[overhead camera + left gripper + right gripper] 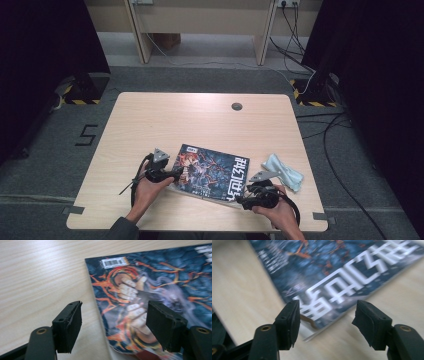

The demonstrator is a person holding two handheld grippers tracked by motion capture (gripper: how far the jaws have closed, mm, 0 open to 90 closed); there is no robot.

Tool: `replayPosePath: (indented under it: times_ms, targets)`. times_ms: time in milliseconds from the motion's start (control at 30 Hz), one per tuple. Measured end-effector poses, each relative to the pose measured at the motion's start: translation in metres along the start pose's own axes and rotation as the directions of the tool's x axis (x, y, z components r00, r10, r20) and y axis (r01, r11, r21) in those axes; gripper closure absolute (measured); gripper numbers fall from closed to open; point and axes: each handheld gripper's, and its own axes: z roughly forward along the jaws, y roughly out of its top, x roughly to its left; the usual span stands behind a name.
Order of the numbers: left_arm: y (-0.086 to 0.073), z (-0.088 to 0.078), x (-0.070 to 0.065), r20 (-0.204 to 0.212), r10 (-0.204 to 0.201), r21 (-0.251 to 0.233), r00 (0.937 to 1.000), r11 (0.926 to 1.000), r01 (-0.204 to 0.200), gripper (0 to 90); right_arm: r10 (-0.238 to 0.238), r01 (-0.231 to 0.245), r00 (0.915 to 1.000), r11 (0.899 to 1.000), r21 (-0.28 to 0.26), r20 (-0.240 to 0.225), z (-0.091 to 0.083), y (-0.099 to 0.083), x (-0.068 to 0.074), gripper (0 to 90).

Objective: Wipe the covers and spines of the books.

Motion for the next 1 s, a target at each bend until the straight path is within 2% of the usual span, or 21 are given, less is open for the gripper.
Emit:
replayPosePath:
  times_ms: [67,167,233,333,400,500,533,700,800,867,933,967,1000]
  targets:
    - [-0.004,-0.006,-0.004,0.039,-0.008,0.009,0.9992,0.9999,0.008,27.8,0.015,-0.014,0.9998,0.999,-0.035,0.015,-0.002,0.002,-0.003,34.8]
    - [-0.012,-0.014,-0.014,0.091,-0.023,0.014,0.9956,0.9997,0.022,27.7,0.011,-0.009,0.9994,0.998,-0.066,0.034,-0.001,0.008,-0.009,34.8]
    - [-0.019,-0.02,-0.02,0.092,-0.008,0.013,0.9957,0.9999,0.007,26.9,0.01,-0.007,0.9991,0.997,-0.075,0.042,0.002,0.015,-0.017,34.8]
    - [-0.027,-0.028,-0.026,0.089,0.003,0.004,0.996,1.0,-0.004,25.5,0.024,-0.015,0.9942,0.996,-0.091,0.105,0.009,0.025,-0.032,34.6]
    - [-0.029,-0.035,-0.028,0.091,-0.01,-0.014,0.9958,0.9998,0.012,26.4,0.035,-0.025,0.9929,0.996,-0.087,0.114,0.016,0.032,-0.039,34.5]
    - [-0.033,-0.042,-0.032,0.1,-0.009,-0.023,0.9949,0.9997,0.011,26.4,0.024,-0.011,0.9888,0.996,-0.091,0.147,0.025,0.044,-0.048,34.2]
    - [-0.034,-0.044,-0.035,0.106,-0.009,-0.025,0.9944,0.9996,0.011,26.8,0.013,0.001,0.9892,0.996,-0.091,0.146,0.028,0.048,-0.051,34.1]
    - [-0.042,-0.048,-0.05,0.156,0.007,-0.012,0.9877,0.9999,-0.005,27.6,0.025,-0.016,0.9913,0.997,-0.071,0.129,0.047,0.069,-0.061,33.0]
    - [-0.045,-0.044,-0.059,0.18,0.016,0.011,0.9836,0.9998,-0.019,27.7,0.006,-0.004,0.9939,1.0,-0.014,0.111,0.061,0.075,-0.064,31.8]
    - [-0.047,-0.039,-0.063,0.205,0.01,0.032,0.9786,0.9993,-0.017,28.2,0.004,-0.002,0.994,1.0,-0.021,0.109,0.066,0.078,-0.066,30.7]
    - [-0.048,-0.036,-0.065,0.205,0.019,0.047,0.9786,0.9985,-0.03,28.4,-0.018,0.018,0.9955,1.0,0.002,0.093,0.07,0.08,-0.069,30.0]
    - [-0.048,-0.033,-0.066,0.205,0.018,0.055,0.9786,0.998,-0.03,28.4,-0.016,0.015,0.9956,1.0,0.009,0.092,0.07,0.08,-0.071,30.4]
    - [-0.048,-0.031,-0.066,0.205,0.013,0.057,0.9786,0.9981,-0.025,28.4,0.007,-0.008,0.9957,1.0,0.01,0.092,0.072,0.079,-0.073,29.2]
